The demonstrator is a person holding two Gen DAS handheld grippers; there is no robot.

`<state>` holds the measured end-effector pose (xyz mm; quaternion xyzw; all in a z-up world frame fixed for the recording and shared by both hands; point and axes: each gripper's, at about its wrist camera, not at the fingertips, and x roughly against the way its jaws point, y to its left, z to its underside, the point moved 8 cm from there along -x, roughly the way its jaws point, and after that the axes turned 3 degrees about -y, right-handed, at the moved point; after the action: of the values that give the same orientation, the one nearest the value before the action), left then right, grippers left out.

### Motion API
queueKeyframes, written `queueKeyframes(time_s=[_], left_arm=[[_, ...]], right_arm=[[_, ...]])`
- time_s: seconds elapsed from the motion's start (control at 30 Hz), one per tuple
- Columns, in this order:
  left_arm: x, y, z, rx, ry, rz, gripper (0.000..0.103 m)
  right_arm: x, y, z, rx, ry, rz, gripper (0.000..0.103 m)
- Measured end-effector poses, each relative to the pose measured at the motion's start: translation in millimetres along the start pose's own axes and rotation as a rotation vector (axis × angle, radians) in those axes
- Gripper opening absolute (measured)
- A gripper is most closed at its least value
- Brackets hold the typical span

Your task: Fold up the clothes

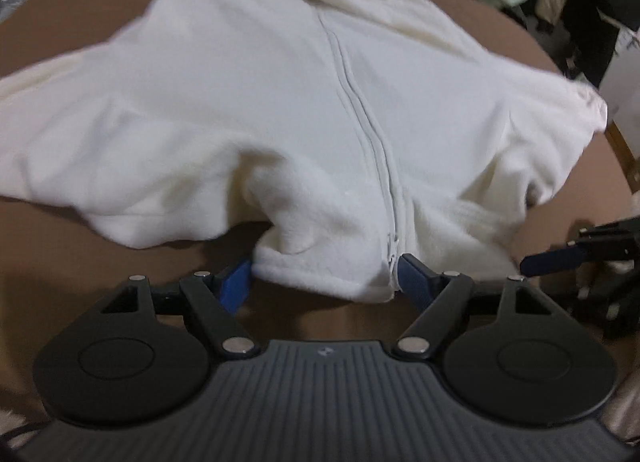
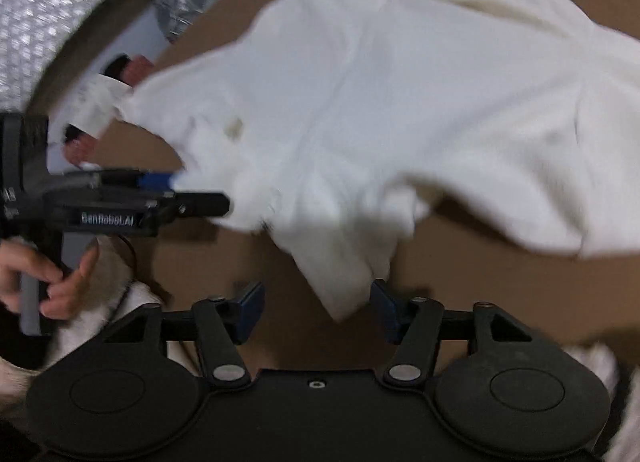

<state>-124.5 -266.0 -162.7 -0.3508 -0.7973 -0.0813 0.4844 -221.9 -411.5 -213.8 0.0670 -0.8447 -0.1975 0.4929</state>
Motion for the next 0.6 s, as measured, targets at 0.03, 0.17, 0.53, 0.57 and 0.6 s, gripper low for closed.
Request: queueKeyframes(time_s=[0.03,0.17,0.53,0.57,0.6], left_arm=[[-11.7,4.1,-0.8,0.010,0.042,-0.030,0.077],[-25.5,9.6,-9.3,-0.024,0.055,-0.086,0.077],[86.9,6.3,-30.7,0.222,-0.244,0.303,0.016],[95.8,5.6,-27.2,0.242,-0.252,0.337,0.016],[97.9,6.0,-24.9,0.255,-0.245,0.351,0.016]], right_arm=[[-5.9,-8.2,-0.4,-0.007,-0.005,0.071,0.071],[-19.6,-13.5,-1.5,0.008,-0.061,0.221,0.071],[60.8,1.8,-14.4,-0.079,-0.372,-0.024,0.019],[73.9,-1.3,-13.0,-0.125,-0.379,-0.069,0.018],[80.0,-4.2,-11.9,-0.152,-0.375,-0.084,0.018]])
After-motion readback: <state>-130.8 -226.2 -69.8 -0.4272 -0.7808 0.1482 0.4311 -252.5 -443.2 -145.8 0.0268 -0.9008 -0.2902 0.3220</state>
